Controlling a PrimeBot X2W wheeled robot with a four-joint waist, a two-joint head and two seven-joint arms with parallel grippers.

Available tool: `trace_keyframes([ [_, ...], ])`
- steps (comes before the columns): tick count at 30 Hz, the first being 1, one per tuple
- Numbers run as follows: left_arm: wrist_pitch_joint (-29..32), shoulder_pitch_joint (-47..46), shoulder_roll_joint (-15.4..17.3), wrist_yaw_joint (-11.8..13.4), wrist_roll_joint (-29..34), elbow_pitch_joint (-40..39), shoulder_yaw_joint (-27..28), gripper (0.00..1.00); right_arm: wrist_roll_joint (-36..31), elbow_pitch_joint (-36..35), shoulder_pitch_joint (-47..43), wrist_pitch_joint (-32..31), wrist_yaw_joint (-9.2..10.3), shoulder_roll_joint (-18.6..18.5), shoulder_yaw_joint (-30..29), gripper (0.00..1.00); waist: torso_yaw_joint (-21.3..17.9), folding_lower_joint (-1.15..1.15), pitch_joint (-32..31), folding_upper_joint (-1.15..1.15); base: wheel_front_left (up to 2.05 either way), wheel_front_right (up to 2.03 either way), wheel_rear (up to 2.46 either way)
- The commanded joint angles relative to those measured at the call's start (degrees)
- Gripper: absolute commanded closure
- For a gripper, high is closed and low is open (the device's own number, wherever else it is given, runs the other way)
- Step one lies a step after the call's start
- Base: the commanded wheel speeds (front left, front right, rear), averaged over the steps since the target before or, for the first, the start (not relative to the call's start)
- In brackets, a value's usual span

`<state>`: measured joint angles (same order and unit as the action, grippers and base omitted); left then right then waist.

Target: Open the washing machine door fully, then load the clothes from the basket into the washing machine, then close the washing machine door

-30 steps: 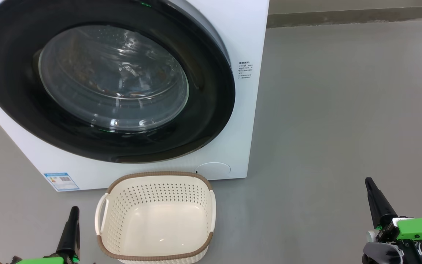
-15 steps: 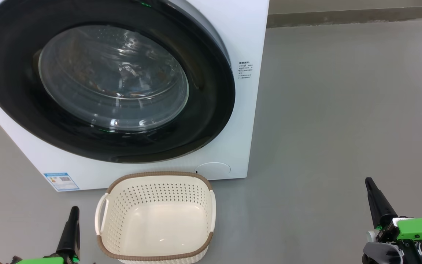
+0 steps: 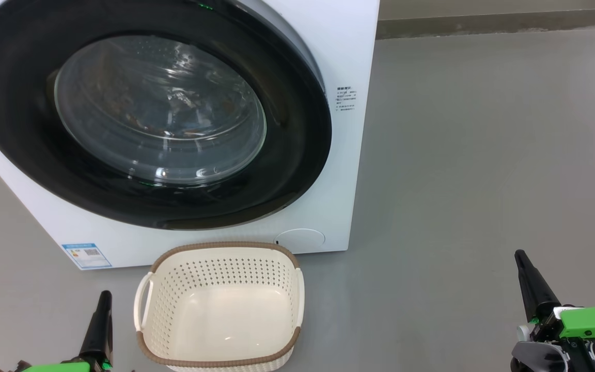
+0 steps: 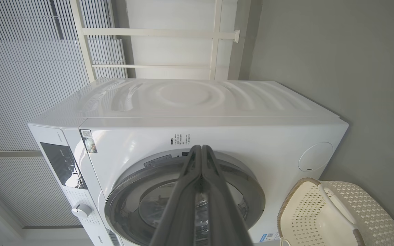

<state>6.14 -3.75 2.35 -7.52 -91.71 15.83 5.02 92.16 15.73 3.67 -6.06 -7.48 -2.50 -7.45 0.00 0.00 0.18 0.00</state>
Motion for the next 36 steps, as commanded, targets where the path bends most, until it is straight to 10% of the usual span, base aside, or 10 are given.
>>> trace_keyframes([
  [1, 0.4, -2.4, 0.5, 0.0, -0.5, -1.8, 1.5, 1.0, 0.1, -1.7, 2.5, -0.4, -0.01, -0.5, 1.0, 1.0, 0.0, 0.0, 0.0, 0.0, 0.0, 0.0, 0.0],
  [36, 0.3, -2.4, 0.5, 0.0, -0.5, -1.8, 1.5, 1.0, 0.0, -1.7, 2.5, -0.4, -0.01, -0.4, 1.0, 1.0, 0.0, 0.0, 0.0, 0.0, 0.0, 0.0, 0.0],
])
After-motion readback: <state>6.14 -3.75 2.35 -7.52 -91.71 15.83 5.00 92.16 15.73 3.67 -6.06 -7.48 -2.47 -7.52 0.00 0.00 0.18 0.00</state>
